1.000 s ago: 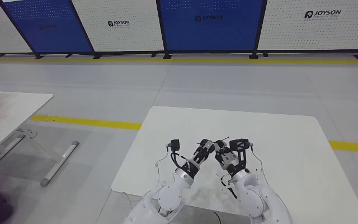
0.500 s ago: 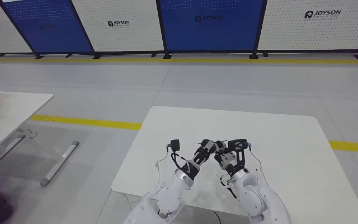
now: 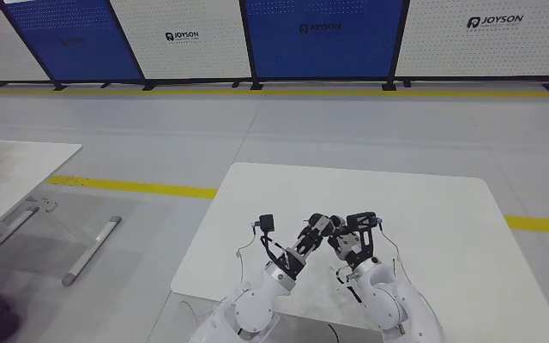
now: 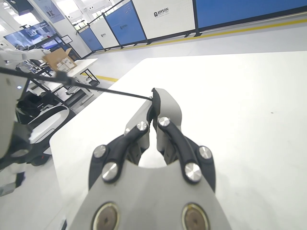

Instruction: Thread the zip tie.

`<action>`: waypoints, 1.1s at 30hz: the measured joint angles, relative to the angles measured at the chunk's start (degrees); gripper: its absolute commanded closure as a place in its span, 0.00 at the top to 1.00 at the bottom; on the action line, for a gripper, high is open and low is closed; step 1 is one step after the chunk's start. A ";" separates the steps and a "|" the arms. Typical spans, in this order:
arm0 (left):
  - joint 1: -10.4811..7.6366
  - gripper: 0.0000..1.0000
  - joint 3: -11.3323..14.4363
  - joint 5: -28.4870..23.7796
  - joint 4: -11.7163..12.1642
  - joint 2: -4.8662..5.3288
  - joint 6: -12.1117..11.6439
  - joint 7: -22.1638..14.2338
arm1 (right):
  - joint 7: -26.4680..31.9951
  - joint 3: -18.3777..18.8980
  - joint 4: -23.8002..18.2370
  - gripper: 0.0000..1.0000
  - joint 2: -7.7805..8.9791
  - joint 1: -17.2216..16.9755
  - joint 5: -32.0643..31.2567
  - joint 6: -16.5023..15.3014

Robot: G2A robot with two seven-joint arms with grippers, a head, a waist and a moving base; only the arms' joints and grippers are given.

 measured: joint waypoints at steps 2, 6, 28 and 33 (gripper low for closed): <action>0.34 0.00 -0.06 0.19 -0.57 0.05 -0.19 -0.06 | 0.03 -0.06 0.07 0.00 0.00 0.06 -0.07 0.11; 0.80 0.00 -0.30 0.62 -1.24 0.14 -0.35 0.02 | -0.07 -0.11 0.12 0.00 0.00 0.06 0.04 0.23; 0.17 0.00 -9.10 -5.80 4.05 0.32 3.81 6.39 | -12.71 16.33 -12.02 1.00 1.86 -11.90 21.09 -6.78; -1.47 0.00 -9.36 -6.18 7.62 0.05 5.21 7.69 | -12.69 20.89 -12.47 1.00 2.20 -14.30 29.09 -7.76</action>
